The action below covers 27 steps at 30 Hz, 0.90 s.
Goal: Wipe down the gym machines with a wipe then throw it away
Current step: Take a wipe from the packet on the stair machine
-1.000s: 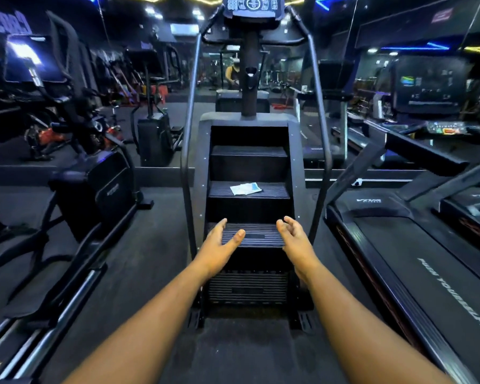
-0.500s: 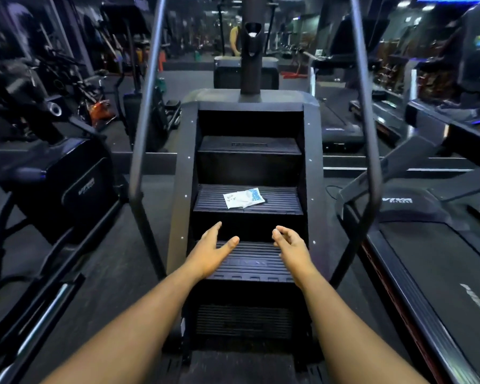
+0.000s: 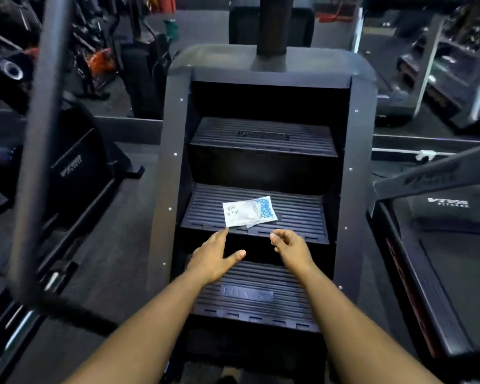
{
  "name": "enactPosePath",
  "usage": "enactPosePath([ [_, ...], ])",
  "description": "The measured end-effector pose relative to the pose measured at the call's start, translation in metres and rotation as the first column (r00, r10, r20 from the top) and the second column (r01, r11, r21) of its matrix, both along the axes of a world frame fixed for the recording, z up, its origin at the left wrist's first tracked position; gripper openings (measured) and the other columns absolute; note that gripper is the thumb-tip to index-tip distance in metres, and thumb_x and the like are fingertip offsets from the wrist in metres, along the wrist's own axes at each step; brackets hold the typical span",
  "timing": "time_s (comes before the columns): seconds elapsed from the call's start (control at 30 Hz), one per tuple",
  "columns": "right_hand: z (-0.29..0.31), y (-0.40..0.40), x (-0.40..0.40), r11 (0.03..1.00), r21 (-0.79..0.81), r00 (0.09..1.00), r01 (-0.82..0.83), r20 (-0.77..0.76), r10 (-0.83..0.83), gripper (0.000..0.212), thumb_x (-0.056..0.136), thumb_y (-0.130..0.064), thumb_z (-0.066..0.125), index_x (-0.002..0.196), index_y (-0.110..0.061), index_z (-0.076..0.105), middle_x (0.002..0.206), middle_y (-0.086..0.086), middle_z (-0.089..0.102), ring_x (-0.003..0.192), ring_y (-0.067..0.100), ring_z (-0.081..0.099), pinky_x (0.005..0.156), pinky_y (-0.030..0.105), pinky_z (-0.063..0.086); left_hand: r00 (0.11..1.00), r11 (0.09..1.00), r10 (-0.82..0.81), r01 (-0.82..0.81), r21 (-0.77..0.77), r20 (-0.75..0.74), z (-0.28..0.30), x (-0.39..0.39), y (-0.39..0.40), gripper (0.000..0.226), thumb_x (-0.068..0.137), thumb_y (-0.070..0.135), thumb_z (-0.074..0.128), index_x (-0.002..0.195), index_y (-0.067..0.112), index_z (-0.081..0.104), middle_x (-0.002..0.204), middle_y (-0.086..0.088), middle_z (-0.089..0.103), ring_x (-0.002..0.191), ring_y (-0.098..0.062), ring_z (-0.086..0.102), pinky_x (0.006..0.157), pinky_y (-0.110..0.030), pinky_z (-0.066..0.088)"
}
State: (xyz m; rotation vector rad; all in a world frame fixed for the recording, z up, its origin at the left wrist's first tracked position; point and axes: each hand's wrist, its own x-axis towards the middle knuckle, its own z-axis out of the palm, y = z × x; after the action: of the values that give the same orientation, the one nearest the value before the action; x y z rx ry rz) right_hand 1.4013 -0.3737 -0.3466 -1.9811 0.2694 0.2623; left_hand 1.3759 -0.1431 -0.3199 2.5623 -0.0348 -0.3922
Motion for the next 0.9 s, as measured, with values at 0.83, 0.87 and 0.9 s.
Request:
enactPosePath([
  [0.83, -0.118, 0.032, 0.196, 0.872, -0.476, 0.979, 0.115, -0.097, -0.182, 0.018, 0.092, -0.027, 0.062, 0.105, -0.014, 0.062, 0.1, 0.01, 0.068, 0.089, 0.033, 0.063, 0.066, 0.033, 0.042, 0.892, 0.833, -0.323, 0.427, 0.352, -0.317, -0.141, 0.208, 0.01, 0.092, 0.099, 0.068, 0.043, 0.164, 0.025, -0.007, 0.171, -0.002, -0.013, 0.158, -0.022, -0.006, 0.125, -0.06, 0.001],
  [0.87, -0.112, 0.026, 0.191, 0.895, -0.397, 0.965, 0.202, -0.075, -0.251, 0.012, 0.091, -0.025, 0.063, 0.097, -0.015, 0.061, 0.091, 0.008, 0.068, 0.081, 0.032, 0.063, 0.063, 0.033, 0.042, 0.89, 0.838, -0.318, 0.426, 0.343, -0.328, -0.135, 0.21, 0.009, 0.092, 0.098, 0.069, 0.042, 0.164, 0.025, -0.006, 0.171, -0.002, -0.013, 0.158, -0.023, -0.005, 0.125, -0.06, 0.002],
  [0.9, -0.103, 0.02, 0.185, 0.911, -0.297, 0.948, 0.286, -0.053, -0.314, 0.009, 0.09, -0.022, 0.065, 0.091, -0.016, 0.058, 0.083, 0.005, 0.067, 0.075, 0.031, 0.063, 0.06, 0.033, 0.045, 0.895, 0.849, -0.308, 0.412, 0.33, -0.323, -0.127, 0.21, 0.005, 0.093, 0.098, 0.07, 0.043, 0.164, 0.026, -0.005, 0.172, -0.002, -0.012, 0.159, -0.023, -0.003, 0.125, -0.058, 0.002],
])
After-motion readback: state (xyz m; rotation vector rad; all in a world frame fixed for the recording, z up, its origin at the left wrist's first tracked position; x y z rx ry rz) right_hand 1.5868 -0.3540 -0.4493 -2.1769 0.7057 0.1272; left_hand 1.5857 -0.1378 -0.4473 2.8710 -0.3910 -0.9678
